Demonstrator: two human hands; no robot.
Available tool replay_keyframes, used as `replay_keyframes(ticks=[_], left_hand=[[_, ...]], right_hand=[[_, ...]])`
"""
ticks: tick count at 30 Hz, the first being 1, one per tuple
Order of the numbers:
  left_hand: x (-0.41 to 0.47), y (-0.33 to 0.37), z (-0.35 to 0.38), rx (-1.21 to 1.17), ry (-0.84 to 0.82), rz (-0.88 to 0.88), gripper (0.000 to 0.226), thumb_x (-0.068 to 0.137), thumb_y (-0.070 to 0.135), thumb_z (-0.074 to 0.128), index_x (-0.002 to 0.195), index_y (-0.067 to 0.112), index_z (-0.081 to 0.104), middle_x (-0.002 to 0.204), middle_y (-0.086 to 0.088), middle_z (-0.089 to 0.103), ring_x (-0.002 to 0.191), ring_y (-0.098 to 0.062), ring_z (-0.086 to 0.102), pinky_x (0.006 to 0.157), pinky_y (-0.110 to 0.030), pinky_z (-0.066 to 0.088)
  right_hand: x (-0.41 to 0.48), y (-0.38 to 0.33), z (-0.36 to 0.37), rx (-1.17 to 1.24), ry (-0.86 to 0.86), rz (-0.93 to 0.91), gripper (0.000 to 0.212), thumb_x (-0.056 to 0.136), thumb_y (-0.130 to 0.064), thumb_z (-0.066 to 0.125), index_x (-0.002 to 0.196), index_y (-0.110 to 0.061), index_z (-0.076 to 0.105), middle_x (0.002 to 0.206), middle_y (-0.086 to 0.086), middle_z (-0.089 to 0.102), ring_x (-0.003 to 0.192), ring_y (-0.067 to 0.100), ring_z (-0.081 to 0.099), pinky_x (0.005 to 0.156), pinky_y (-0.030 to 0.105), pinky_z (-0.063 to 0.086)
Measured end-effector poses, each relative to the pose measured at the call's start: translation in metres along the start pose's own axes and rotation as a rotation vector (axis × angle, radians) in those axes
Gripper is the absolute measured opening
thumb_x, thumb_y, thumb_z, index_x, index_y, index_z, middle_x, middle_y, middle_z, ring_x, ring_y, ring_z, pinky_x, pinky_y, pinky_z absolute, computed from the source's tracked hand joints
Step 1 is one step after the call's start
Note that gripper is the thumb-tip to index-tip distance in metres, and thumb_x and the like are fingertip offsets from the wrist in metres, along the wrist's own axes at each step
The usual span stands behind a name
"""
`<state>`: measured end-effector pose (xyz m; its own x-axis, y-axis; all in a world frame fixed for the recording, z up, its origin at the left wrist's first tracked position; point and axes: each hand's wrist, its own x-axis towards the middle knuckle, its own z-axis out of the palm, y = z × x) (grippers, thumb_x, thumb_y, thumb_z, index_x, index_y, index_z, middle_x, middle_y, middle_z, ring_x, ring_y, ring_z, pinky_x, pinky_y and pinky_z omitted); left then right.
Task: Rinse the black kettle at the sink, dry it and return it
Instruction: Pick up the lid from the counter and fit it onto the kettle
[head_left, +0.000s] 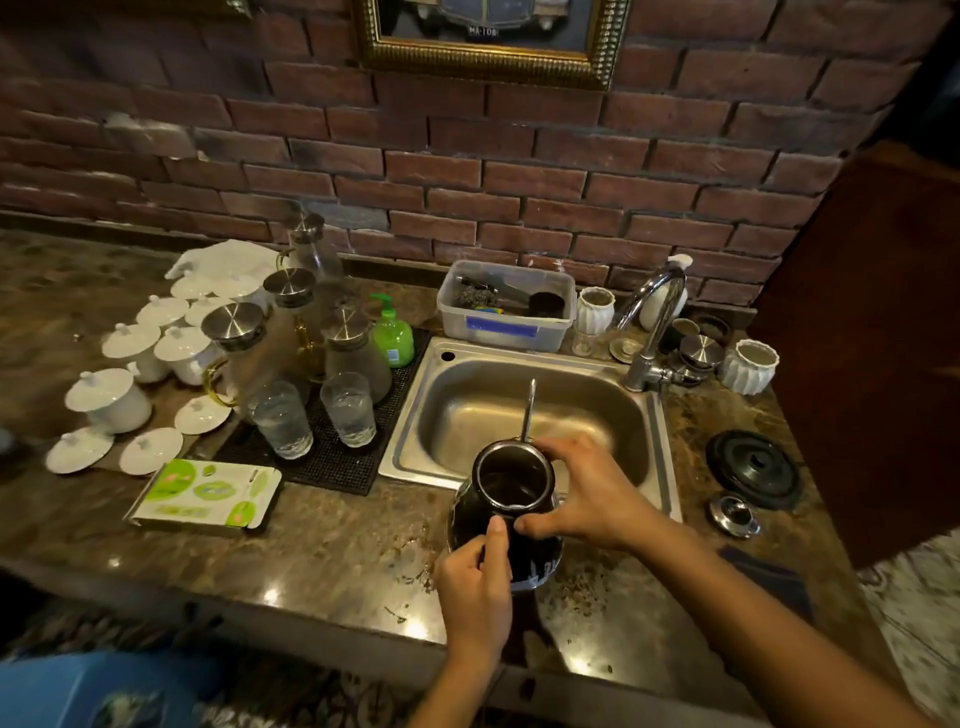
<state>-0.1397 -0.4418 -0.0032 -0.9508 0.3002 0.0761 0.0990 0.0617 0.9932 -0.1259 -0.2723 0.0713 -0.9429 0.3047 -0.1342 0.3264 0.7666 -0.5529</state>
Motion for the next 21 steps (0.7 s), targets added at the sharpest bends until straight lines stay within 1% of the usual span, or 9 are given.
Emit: replay_keyframes(ticks=[3,5,7,10,15,21], left_hand=[[-0.004,-0.017,0.006,-0.020,0.001,-0.033,0.053,0.093,0.048,0.049,0.045,0.027,0.047,0.044,0.003,0.046,0.045,-0.005,0.041,0.047,-0.020,0.031],[-0.007,-0.028,0.009,-0.005,-0.003,-0.044,0.054,0.091,0.054,0.047,0.045,0.025,0.046,0.044,0.001,0.045,0.044,-0.008,0.041,0.047,-0.023,0.031],[-0.007,-0.039,0.013,0.009,-0.011,-0.056,0.054,0.090,0.055,0.047,0.045,0.026,0.047,0.043,0.001,0.045,0.044,-0.009,0.041,0.047,-0.027,0.030],[-0.008,-0.052,0.018,0.028,-0.016,-0.080,0.054,0.091,0.055,0.048,0.046,0.026,0.047,0.044,0.000,0.043,0.044,-0.012,0.041,0.048,-0.032,0.030],[-0.008,-0.068,0.027,0.010,-0.020,-0.130,0.054,0.091,0.055,0.047,0.046,0.026,0.046,0.044,0.001,0.041,0.044,-0.015,0.039,0.048,-0.035,0.029],[-0.002,-0.078,0.036,0.011,-0.015,-0.151,0.054,0.091,0.056,0.045,0.046,0.027,0.048,0.042,0.002,0.041,0.043,-0.013,0.039,0.049,-0.030,0.030]], right_hand=[[0.000,0.004,0.008,-0.010,-0.011,-0.002,0.092,0.054,-0.053,0.086,0.136,-0.030,0.051,0.126,-0.006,0.047,0.120,0.012,0.041,0.096,0.026,0.039],[0.001,0.009,0.013,-0.022,-0.023,0.025,0.094,0.054,-0.052,0.087,0.137,-0.029,0.049,0.128,-0.004,0.045,0.120,0.013,0.041,0.100,0.029,0.041],[0.002,0.017,0.018,-0.027,-0.038,0.054,0.097,0.052,-0.052,0.086,0.138,-0.029,0.047,0.130,-0.004,0.045,0.122,0.015,0.043,0.105,0.034,0.043],[0.006,0.027,0.024,-0.029,-0.079,0.072,0.100,0.050,-0.052,0.085,0.138,-0.029,0.045,0.128,-0.003,0.044,0.121,0.017,0.045,0.103,0.033,0.045],[0.014,0.039,0.029,-0.039,-0.109,0.083,0.098,0.051,-0.051,0.086,0.138,-0.028,0.045,0.128,-0.004,0.044,0.120,0.016,0.044,0.101,0.031,0.044],[0.022,0.049,0.032,0.007,-0.115,0.102,0.100,0.048,-0.051,0.085,0.138,-0.032,0.044,0.125,-0.008,0.043,0.120,0.016,0.045,0.103,0.036,0.046]])
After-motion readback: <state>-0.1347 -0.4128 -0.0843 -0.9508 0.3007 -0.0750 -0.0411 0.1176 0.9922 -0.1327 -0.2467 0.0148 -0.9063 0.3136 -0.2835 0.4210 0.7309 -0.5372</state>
